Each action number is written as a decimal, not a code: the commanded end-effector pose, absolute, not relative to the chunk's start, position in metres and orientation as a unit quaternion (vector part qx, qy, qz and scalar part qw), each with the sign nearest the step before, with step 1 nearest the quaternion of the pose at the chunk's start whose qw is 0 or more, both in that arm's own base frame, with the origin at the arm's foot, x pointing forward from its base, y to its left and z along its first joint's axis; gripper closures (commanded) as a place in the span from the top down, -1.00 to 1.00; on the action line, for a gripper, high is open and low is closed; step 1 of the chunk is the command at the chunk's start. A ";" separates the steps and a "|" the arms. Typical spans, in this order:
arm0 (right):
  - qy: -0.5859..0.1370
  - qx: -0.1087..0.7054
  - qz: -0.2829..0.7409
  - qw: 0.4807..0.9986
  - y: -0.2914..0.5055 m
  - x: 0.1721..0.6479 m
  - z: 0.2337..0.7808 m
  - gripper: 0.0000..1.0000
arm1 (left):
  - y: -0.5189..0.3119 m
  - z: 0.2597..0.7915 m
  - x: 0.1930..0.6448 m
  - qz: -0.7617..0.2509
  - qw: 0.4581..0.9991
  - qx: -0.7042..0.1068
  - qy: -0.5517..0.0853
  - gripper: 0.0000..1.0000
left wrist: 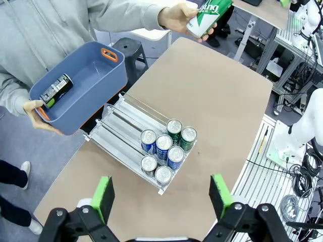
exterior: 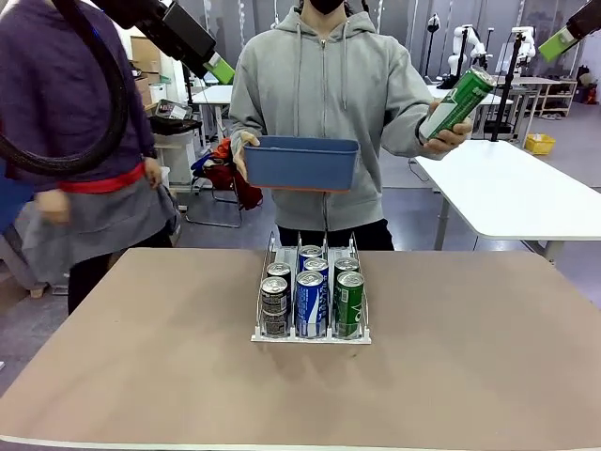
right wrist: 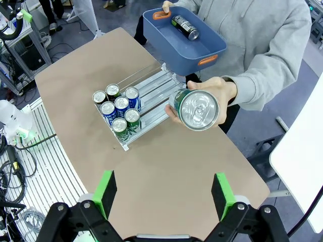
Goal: Fill the beverage cans into the dispenser.
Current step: Pick up the Sprite handed by the human, then place the picked Sprite in the line of the Automatic Can Dispenser with the same cans.
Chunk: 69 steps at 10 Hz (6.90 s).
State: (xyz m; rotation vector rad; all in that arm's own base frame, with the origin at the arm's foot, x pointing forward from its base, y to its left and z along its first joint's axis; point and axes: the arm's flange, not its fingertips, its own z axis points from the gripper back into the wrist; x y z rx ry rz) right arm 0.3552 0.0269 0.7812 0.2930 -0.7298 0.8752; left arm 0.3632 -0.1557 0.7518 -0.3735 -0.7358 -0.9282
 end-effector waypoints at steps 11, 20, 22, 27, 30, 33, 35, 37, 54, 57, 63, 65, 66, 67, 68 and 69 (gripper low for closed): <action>-0.323 0.146 0.423 0.834 0.037 0.366 0.779 1.00 | -0.154 0.750 0.364 -0.433 0.815 -0.178 -0.342 1.00; -0.275 0.148 0.441 0.842 0.078 0.424 0.759 1.00 | -0.154 0.750 0.364 -0.433 0.815 -0.178 -0.342 1.00; -0.264 0.147 0.441 0.845 0.086 0.428 0.751 1.00 | -0.154 0.750 0.364 -0.433 0.815 -0.178 -0.342 1.00; -0.254 0.170 0.425 0.852 0.092 0.431 0.729 1.00 | -0.154 0.750 0.364 -0.433 0.815 -0.178 -0.342 1.00; -0.263 0.191 0.421 0.847 0.097 0.435 0.719 1.00 | -0.154 0.750 0.364 -0.433 0.815 -0.178 -0.342 1.00; -0.254 0.184 0.432 0.846 0.095 0.437 0.721 1.00 | -0.154 0.750 0.364 -0.433 0.815 -0.178 -0.342 1.00; -0.254 0.184 0.432 0.846 0.095 0.437 0.721 1.00 | -0.154 0.750 0.364 -0.433 0.815 -0.178 -0.342 1.00; -0.266 0.181 0.431 0.843 0.093 0.439 0.717 -0.17 | -0.154 0.750 0.364 -0.433 0.815 -0.178 -0.342 1.00; -0.267 0.176 0.425 0.847 0.089 0.440 0.721 -1.00 | -0.154 0.750 0.364 -0.433 0.815 -0.178 -0.342 1.00; -0.267 0.176 0.425 0.847 0.089 0.440 0.721 -1.00 | -0.154 0.750 0.364 -0.433 0.815 -0.178 -0.342 1.00; -0.267 0.176 0.425 0.847 0.089 0.440 0.721 -1.00 | -0.154 0.750 0.364 -0.433 0.815 -0.178 -0.342 1.00; -0.267 0.176 0.425 0.847 0.089 0.440 0.721 -1.00 | -0.154 0.750 0.364 -0.433 0.815 -0.178 -0.342 1.00; -0.267 0.176 0.425 0.847 0.089 0.440 0.721 -1.00 | -0.154 0.750 0.364 -0.433 0.815 -0.178 -0.342 1.00; -0.267 0.176 0.425 0.847 0.089 0.440 0.721 -1.00 | -0.154 0.750 0.364 -0.433 0.815 -0.178 -0.342 1.00; -0.264 0.176 0.425 0.848 0.088 0.441 0.719 0.15 | -0.154 0.750 0.364 -0.433 0.815 -0.178 -0.342 1.00; -0.267 0.171 0.426 0.848 0.088 0.433 0.720 0.15 | -0.154 0.750 0.364 -0.433 0.815 -0.178 -0.342 1.00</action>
